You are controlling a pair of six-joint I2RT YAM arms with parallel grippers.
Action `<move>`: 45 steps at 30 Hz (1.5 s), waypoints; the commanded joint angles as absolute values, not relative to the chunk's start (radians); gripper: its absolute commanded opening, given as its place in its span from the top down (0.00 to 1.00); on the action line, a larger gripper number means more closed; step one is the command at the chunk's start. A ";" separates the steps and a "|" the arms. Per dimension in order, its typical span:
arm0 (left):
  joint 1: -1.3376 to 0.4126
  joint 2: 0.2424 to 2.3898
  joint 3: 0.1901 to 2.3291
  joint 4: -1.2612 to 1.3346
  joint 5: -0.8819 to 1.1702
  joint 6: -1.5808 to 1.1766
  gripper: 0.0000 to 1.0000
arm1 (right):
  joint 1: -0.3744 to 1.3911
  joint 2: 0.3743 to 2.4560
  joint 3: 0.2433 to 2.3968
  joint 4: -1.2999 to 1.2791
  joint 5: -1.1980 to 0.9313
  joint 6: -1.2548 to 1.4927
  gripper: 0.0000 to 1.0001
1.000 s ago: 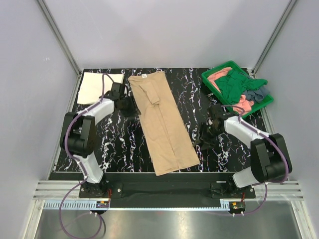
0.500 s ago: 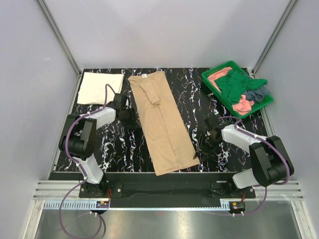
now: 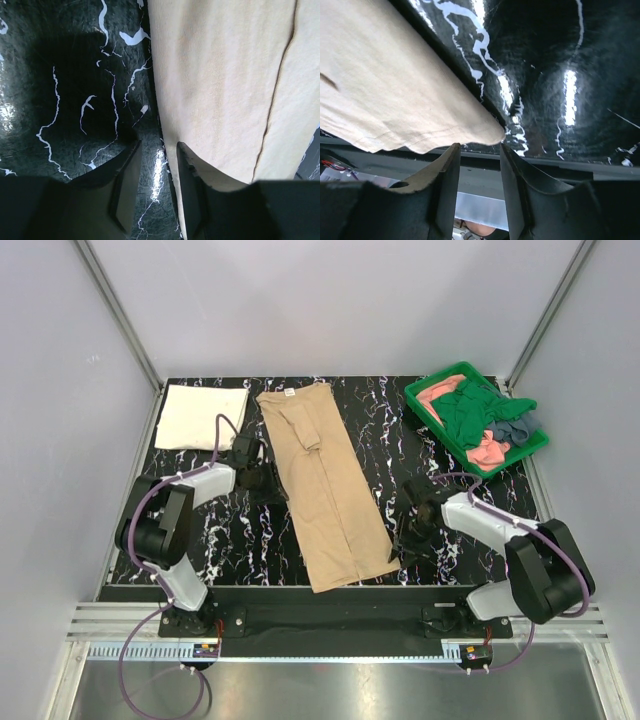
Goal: Fold and stack the t-shirts
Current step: Fold the tshirt
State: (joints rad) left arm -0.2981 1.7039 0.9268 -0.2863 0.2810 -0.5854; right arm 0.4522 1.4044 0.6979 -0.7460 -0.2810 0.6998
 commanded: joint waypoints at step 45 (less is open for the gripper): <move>-0.204 1.745 1.226 -0.511 0.180 -0.466 0.65 | 0.532 1.456 0.747 -0.558 -0.379 0.667 0.53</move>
State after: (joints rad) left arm -0.1974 1.8450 1.1896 -0.4824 0.2348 -0.5110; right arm 0.5129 1.4555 0.7506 -0.6033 -0.3416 0.6964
